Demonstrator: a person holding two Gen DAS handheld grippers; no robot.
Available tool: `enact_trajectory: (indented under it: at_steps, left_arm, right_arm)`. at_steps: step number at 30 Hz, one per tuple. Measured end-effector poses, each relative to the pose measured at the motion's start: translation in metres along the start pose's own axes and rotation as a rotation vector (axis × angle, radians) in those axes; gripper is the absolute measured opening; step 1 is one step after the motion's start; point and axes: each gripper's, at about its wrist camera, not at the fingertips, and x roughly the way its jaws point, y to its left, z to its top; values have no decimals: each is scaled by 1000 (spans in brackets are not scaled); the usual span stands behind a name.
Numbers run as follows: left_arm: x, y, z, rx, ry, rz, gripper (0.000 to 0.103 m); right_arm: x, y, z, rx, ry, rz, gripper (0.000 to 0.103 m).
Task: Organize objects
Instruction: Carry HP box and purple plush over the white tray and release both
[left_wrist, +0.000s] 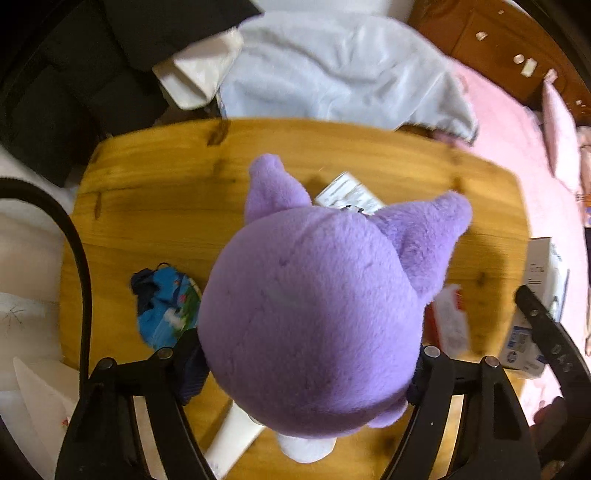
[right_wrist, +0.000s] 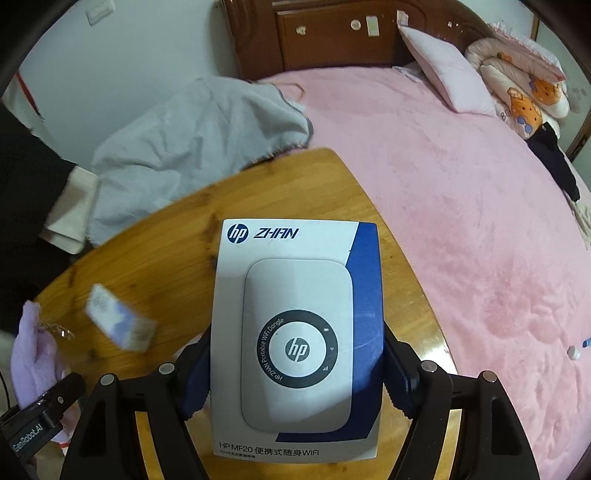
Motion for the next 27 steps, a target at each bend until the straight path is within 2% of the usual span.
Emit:
enact_trajectory:
  at_steps: [8,15,23,27]
  left_arm:
    - [-95,12,-38,32,-121,-79,81]
    - [-168,54,-90,57,-208,-123,81]
    - [-220,117,-145,42,-277,-145,81]
    - [-237,151,-171,22,-317,-119,81]
  right_arm:
    - [-86,16,-34,-68,-79,67,77]
    - [-164,51,-85,-171,-146,133,77]
    - [-233,97,-152,-303,-184,223,77]
    - [-255,125,-185,-374,-181,265,77]
